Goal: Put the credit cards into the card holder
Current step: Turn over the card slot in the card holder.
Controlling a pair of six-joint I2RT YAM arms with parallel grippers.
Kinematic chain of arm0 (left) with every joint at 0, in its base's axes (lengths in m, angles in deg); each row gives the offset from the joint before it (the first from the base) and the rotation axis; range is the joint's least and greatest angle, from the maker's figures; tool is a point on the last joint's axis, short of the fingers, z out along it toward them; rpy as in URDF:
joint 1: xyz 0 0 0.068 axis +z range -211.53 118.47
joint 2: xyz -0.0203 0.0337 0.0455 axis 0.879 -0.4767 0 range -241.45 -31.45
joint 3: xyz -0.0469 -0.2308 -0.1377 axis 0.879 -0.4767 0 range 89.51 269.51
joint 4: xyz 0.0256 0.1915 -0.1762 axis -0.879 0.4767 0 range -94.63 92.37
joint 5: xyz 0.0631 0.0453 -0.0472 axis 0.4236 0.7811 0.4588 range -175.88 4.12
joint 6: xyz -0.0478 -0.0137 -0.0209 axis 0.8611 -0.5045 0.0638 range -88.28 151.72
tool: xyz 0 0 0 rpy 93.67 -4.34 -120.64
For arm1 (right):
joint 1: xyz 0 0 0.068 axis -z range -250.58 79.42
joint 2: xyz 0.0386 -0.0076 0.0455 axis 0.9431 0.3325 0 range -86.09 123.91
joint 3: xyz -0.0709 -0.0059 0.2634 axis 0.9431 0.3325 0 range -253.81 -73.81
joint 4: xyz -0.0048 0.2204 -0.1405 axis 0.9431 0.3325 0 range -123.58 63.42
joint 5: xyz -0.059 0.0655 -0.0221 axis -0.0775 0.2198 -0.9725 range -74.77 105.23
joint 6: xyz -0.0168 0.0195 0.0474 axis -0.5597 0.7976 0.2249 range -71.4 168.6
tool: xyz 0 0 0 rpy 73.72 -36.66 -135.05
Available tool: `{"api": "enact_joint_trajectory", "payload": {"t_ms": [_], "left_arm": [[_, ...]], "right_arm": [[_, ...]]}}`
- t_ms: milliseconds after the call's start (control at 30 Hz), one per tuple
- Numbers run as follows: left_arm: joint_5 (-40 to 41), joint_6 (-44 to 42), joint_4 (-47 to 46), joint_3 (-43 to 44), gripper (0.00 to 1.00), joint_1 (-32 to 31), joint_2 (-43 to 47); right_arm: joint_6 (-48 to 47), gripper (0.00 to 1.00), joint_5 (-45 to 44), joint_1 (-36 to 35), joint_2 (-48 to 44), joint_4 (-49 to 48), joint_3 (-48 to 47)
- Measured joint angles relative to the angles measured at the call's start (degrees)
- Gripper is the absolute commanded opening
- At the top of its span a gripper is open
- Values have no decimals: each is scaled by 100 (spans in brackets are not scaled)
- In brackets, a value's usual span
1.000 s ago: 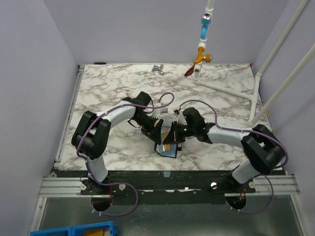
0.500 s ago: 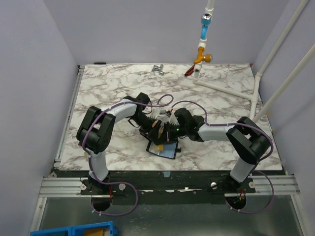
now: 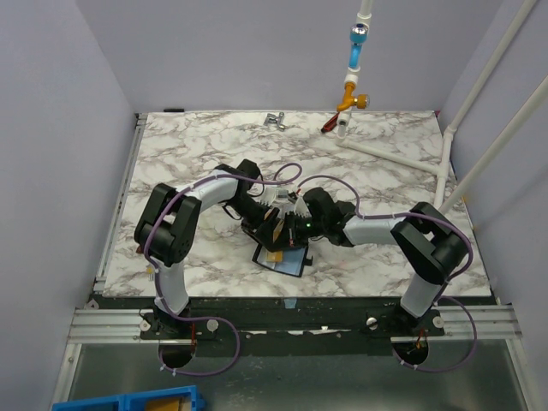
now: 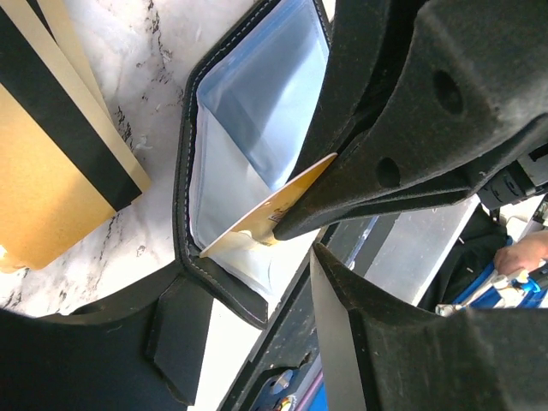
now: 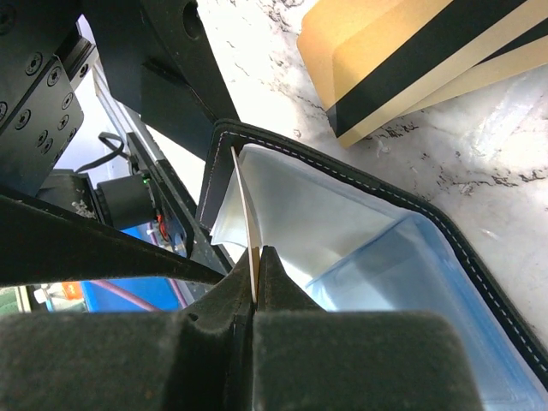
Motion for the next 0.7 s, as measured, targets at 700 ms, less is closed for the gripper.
{"api": "enact_joint_trajectory", "payload": {"t_ms": [700], "left_arm": [[317, 9, -323, -339, 17, -24, -9]], "right_arm": [[4, 1, 166, -42, -9, -275, 236]]}}
